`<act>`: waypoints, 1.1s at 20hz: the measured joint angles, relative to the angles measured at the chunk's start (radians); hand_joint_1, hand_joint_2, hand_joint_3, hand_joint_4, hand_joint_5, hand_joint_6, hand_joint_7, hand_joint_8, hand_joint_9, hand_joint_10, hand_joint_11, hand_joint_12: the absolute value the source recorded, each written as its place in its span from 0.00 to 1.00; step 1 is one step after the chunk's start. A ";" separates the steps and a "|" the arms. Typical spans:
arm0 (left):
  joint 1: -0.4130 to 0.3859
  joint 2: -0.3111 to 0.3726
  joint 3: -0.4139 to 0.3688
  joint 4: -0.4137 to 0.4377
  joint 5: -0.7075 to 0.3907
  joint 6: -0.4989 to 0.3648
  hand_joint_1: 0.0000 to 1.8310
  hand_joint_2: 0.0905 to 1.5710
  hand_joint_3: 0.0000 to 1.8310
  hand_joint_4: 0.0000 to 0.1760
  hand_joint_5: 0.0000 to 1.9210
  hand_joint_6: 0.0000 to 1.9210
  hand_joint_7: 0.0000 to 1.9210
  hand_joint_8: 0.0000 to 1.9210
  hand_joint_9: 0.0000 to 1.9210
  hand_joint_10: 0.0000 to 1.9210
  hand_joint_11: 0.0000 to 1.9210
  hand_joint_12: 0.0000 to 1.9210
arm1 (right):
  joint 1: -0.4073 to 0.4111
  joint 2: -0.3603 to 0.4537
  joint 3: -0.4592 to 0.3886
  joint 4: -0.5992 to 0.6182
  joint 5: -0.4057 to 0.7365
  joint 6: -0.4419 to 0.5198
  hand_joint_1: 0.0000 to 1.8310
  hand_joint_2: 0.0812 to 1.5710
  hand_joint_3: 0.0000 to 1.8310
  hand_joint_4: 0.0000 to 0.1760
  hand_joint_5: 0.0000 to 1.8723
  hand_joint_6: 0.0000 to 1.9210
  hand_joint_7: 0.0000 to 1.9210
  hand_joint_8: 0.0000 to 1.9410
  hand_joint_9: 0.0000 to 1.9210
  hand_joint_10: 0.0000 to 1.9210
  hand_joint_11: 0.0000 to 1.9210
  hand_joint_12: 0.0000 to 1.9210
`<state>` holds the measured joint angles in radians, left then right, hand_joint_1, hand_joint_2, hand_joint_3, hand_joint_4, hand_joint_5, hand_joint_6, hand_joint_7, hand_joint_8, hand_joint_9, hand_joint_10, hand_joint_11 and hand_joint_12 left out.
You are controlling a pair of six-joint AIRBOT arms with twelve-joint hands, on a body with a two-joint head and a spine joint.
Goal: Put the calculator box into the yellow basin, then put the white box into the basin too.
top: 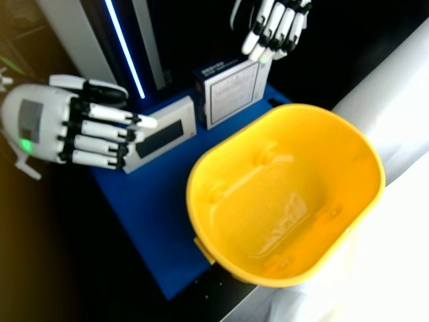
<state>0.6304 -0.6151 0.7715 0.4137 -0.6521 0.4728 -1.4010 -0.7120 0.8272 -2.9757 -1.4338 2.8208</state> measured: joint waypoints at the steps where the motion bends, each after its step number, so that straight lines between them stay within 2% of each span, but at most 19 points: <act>1: 0.000 0.000 0.000 0.004 0.000 -0.001 0.42 0.51 0.00 0.15 0.24 0.01 0.22 0.01 0.15 0.15 0.00 0.62 | 0.000 0.000 0.000 0.000 0.000 0.000 0.37 0.45 0.00 0.00 0.30 0.01 0.29 0.00 0.28 0.04 0.06 0.54; 2: 0.000 0.000 0.000 0.003 0.001 -0.001 0.43 0.52 0.00 0.12 0.23 0.00 0.21 0.01 0.13 0.15 0.00 0.57 | 0.000 0.000 0.000 0.001 -0.001 0.000 0.37 0.45 0.00 0.00 0.30 0.01 0.30 0.00 0.29 0.04 0.06 0.55; 3: 0.000 0.000 0.000 0.003 0.002 0.000 0.45 0.51 0.00 0.11 0.23 0.00 0.20 0.00 0.14 0.15 0.00 0.57 | 0.000 0.000 0.000 0.001 -0.001 0.000 0.37 0.45 0.00 0.00 0.31 0.01 0.30 0.00 0.30 0.04 0.06 0.56; 4: 0.000 0.000 0.000 0.003 0.001 -0.001 0.46 0.50 0.00 0.02 0.22 0.00 0.20 0.00 0.13 0.14 0.00 0.56 | 0.000 0.000 0.000 0.001 -0.001 0.000 0.37 0.45 0.00 0.00 0.31 0.01 0.31 0.01 0.30 0.04 0.06 0.57; 6: 0.000 0.000 0.000 0.003 0.006 -0.001 0.45 0.51 0.00 0.00 0.21 0.00 0.20 0.00 0.13 0.14 0.00 0.55 | 0.000 0.000 0.001 0.005 -0.002 0.000 0.36 0.46 0.00 0.00 0.32 0.01 0.31 0.00 0.31 0.03 0.07 0.55; 7: 0.000 -0.009 0.001 -0.002 0.013 0.000 0.42 0.51 0.00 0.00 0.20 0.00 0.20 0.00 0.15 0.15 0.00 0.58 | -0.004 -0.004 0.006 0.008 -0.005 0.000 0.34 0.46 0.00 0.00 0.32 0.01 0.31 0.00 0.31 0.03 0.08 0.55; 9: 0.000 -0.040 0.010 0.003 0.044 0.000 0.39 0.50 0.00 0.04 0.20 0.00 0.22 0.01 0.16 0.15 0.00 0.62 | -0.021 -0.020 0.015 0.029 -0.009 -0.004 0.35 0.46 0.00 0.00 0.32 0.00 0.31 0.00 0.31 0.02 0.08 0.52; 10: 0.000 -0.058 0.020 0.006 0.056 -0.001 0.38 0.49 0.00 0.15 0.21 0.00 0.22 0.00 0.17 0.13 0.00 0.62 | -0.033 -0.027 0.019 0.036 -0.009 -0.004 0.33 0.46 0.00 0.00 0.33 0.00 0.32 0.00 0.31 0.02 0.07 0.53; 11: 0.000 -0.068 0.026 0.005 0.080 0.000 0.38 0.50 0.00 0.18 0.20 0.00 0.21 0.00 0.16 0.12 0.00 0.61 | -0.039 -0.033 0.021 0.048 0.002 -0.006 0.32 0.46 0.00 0.00 0.33 0.00 0.33 0.01 0.31 0.01 0.07 0.56; 12: 0.005 -0.080 0.038 0.003 0.089 0.000 0.38 0.51 0.01 0.30 0.19 0.00 0.20 0.00 0.15 0.11 0.00 0.61 | -0.049 -0.039 0.023 0.061 0.003 -0.006 0.30 0.46 0.00 0.00 0.33 0.00 0.34 0.00 0.31 0.01 0.05 0.59; 13: 0.019 -0.097 0.047 -0.016 0.098 0.000 0.38 0.51 0.00 0.35 0.20 0.00 0.20 0.00 0.15 0.11 0.00 0.61 | -0.050 -0.046 0.030 0.072 0.018 -0.007 0.32 0.46 0.00 0.00 0.32 0.00 0.33 0.00 0.31 0.01 0.05 0.60; 14: 0.039 -0.105 0.051 -0.021 0.099 0.001 0.37 0.51 0.00 0.27 0.20 0.00 0.20 0.00 0.16 0.11 0.00 0.64 | -0.050 -0.058 0.040 0.076 0.025 -0.006 0.34 0.45 0.00 0.00 0.32 0.00 0.33 0.00 0.31 0.01 0.05 0.63; 17: 0.093 -0.131 0.068 -0.048 0.120 0.001 0.37 0.50 0.00 0.22 0.21 0.00 0.20 0.00 0.15 0.12 0.00 0.74 | -0.050 -0.093 0.056 0.081 0.074 -0.007 0.40 0.45 0.00 0.00 0.32 0.00 0.34 0.00 0.32 0.02 0.04 0.65; 19: 0.109 -0.143 0.076 -0.077 0.125 0.002 0.38 0.51 0.00 0.21 0.21 0.00 0.20 0.00 0.11 0.20 0.00 0.74 | -0.049 -0.117 0.060 0.077 0.110 -0.008 0.38 0.44 0.00 0.00 0.31 0.00 0.33 0.00 0.31 0.01 0.03 0.68; 20: 0.117 -0.150 0.077 -0.082 0.123 0.002 0.38 0.52 0.00 0.14 0.22 0.00 0.20 0.00 0.11 0.21 0.00 0.75 | -0.046 -0.130 0.064 0.078 0.124 -0.011 0.37 0.44 0.00 0.00 0.32 0.00 0.34 0.01 0.33 0.02 0.04 0.70; 21: 0.122 -0.160 0.083 -0.082 0.122 0.002 0.38 0.53 0.00 0.19 0.21 0.00 0.20 0.00 0.11 0.22 0.00 0.73 | -0.044 -0.137 0.064 0.081 0.138 -0.018 0.38 0.42 0.00 0.00 0.32 0.01 0.34 0.01 0.33 0.03 0.04 0.71; 22: 0.133 -0.172 0.091 -0.085 0.123 0.001 0.38 0.53 0.00 0.18 0.22 0.00 0.20 0.00 0.11 0.22 0.00 0.74 | -0.031 -0.146 0.069 0.080 0.157 -0.025 0.40 0.43 0.00 0.00 0.32 0.01 0.34 0.01 0.33 0.03 0.04 0.72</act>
<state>0.7631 -0.7876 0.8627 0.3286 -0.5293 0.4740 -1.4315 -0.8581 0.8963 -2.8956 -1.2766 2.7960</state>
